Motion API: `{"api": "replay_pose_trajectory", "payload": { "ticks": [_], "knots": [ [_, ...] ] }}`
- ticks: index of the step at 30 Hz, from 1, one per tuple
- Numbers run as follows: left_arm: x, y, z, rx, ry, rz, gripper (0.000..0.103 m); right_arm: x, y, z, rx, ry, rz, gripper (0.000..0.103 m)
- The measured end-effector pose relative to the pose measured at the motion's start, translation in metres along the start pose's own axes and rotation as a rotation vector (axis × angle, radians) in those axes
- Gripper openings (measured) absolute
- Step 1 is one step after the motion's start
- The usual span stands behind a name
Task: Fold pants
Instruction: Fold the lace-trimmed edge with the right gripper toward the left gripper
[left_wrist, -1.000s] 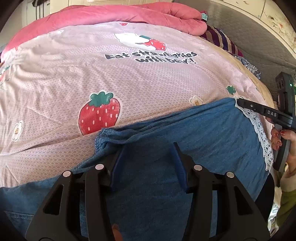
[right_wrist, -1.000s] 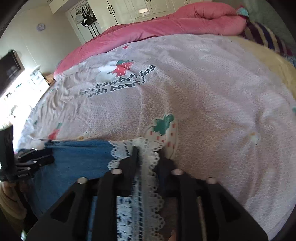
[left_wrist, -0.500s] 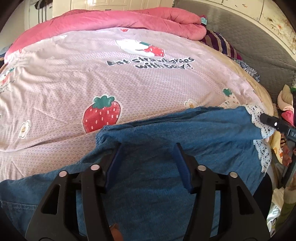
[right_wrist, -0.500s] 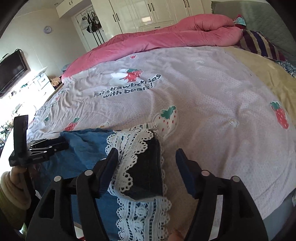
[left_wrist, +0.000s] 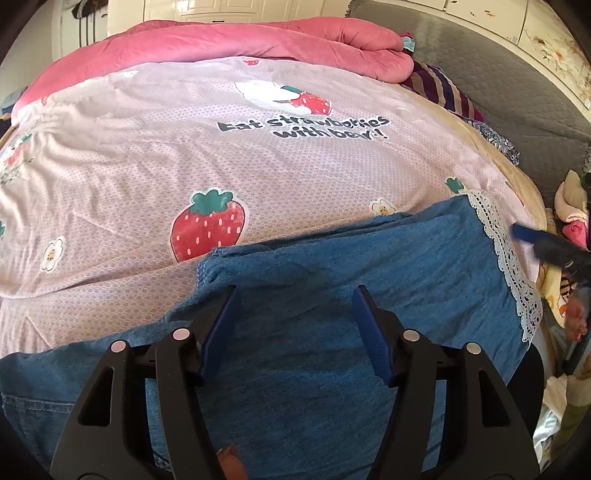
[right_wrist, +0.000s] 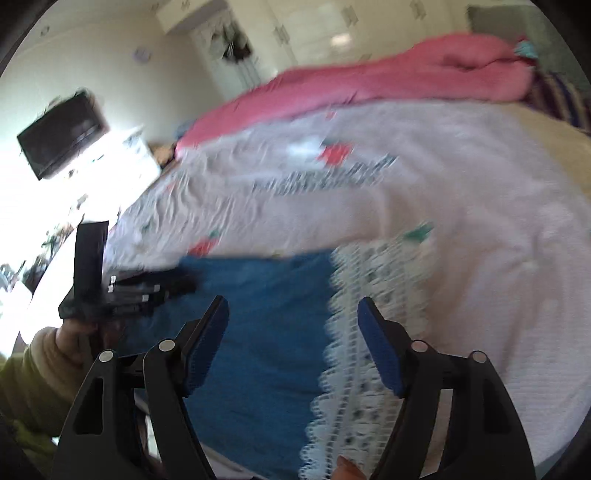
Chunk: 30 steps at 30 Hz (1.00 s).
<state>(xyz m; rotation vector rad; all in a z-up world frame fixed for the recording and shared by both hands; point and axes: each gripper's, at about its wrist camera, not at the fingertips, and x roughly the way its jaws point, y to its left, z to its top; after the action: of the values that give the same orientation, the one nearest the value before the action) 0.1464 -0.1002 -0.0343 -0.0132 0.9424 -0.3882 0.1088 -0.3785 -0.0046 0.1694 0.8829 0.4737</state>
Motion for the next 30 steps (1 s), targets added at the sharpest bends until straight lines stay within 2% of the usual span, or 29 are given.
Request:
{"api": "replay_pose_trajectory", "payload": {
  "ticks": [2,5,8,10,14,16,17,24,30],
  "knots": [
    [0.001,0.0,-0.001,-0.002,0.002,0.0,0.055,0.017,-0.008,0.006,0.014,0.026,-0.059,0.07],
    [0.002,0.001,-0.001,-0.005,-0.001,-0.004,0.055,0.035,-0.015,0.013,0.026,0.054,-0.095,0.07],
    [0.004,0.0,-0.002,-0.002,-0.002,-0.002,0.056,0.045,-0.007,0.013,-0.034,0.074,-0.161,0.072],
    [0.005,-0.001,-0.003,0.001,-0.005,-0.005,0.059,0.045,-0.005,0.014,-0.047,0.076,-0.172,0.072],
    [-0.014,-0.005,-0.005,0.008,-0.059,-0.042,0.071,0.007,-0.001,0.014,-0.031,-0.003,-0.111,0.072],
    [-0.028,-0.01,-0.008,0.015,-0.089,-0.046,0.073,-0.015,-0.002,0.012,-0.008,-0.043,-0.097,0.08],
    [-0.033,-0.012,-0.009,0.019,-0.099,-0.049,0.074,-0.028,-0.005,0.009,0.013,-0.055,-0.085,0.081],
    [-0.069,-0.053,-0.025,0.096,-0.155,-0.106,0.087,-0.059,-0.021,-0.013,0.085,-0.028,-0.049,0.083],
    [-0.083,-0.097,-0.045,0.175,-0.164,-0.151,0.09,-0.051,-0.036,-0.022,0.131,0.025,-0.006,0.083]
  ]
}}
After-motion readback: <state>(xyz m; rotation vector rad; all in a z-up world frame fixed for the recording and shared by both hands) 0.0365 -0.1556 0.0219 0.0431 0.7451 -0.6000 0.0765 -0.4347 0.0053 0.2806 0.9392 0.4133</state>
